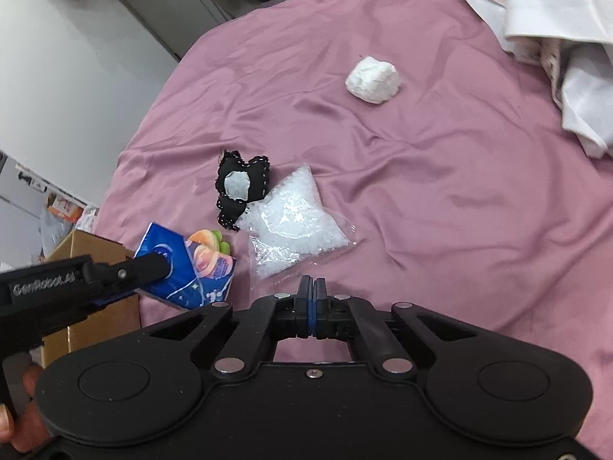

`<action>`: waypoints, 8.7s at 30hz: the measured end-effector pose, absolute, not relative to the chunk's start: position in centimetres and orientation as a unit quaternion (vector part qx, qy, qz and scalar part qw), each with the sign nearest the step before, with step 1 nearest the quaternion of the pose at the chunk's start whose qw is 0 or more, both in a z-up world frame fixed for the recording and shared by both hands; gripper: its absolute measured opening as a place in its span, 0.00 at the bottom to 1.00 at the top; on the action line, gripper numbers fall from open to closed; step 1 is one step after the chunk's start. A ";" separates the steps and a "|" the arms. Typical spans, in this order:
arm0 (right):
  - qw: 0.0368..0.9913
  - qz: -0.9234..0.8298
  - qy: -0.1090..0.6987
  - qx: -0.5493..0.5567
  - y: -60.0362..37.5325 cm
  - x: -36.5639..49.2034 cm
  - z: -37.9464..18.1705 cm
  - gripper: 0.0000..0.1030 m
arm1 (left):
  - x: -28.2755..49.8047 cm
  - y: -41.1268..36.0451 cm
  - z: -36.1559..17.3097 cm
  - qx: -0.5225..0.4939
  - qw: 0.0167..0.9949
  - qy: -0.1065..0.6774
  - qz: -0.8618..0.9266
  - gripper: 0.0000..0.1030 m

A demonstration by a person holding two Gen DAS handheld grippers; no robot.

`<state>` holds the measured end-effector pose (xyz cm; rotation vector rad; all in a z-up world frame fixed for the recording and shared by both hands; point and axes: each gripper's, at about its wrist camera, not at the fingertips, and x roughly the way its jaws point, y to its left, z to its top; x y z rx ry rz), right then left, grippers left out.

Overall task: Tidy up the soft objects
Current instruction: 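Lift the tissue pack with the left gripper while the right gripper grasps the clear foam bag, then carry the tissue pack and foam bag with both grippers over the box, then open the left gripper dropping the tissue pack while the right gripper releases the foam bag, then withdraw both open grippers from the box toward the blue denim plush, then close the left gripper on the blue denim plush, then lift the denim plush with the left gripper while the right gripper grasps the burger plush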

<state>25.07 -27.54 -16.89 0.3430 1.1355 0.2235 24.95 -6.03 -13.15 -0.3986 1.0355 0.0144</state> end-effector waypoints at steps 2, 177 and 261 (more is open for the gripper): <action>0.820 0.101 0.535 0.179 -27.9 25.3 -17.0 0.03 | 24.7 -6.0 -12.8 -0.183 0.854 0.487 0.007 0.20; 0.857 0.242 0.437 0.124 -25.2 20.6 -4.9 0.95 | 13.7 -5.8 -8.0 -0.128 0.867 0.478 0.063 0.92; 0.830 0.247 0.498 0.057 -20.2 22.7 -13.8 0.99 | 15.9 -3.0 -16.5 -0.222 0.828 0.506 0.098 0.17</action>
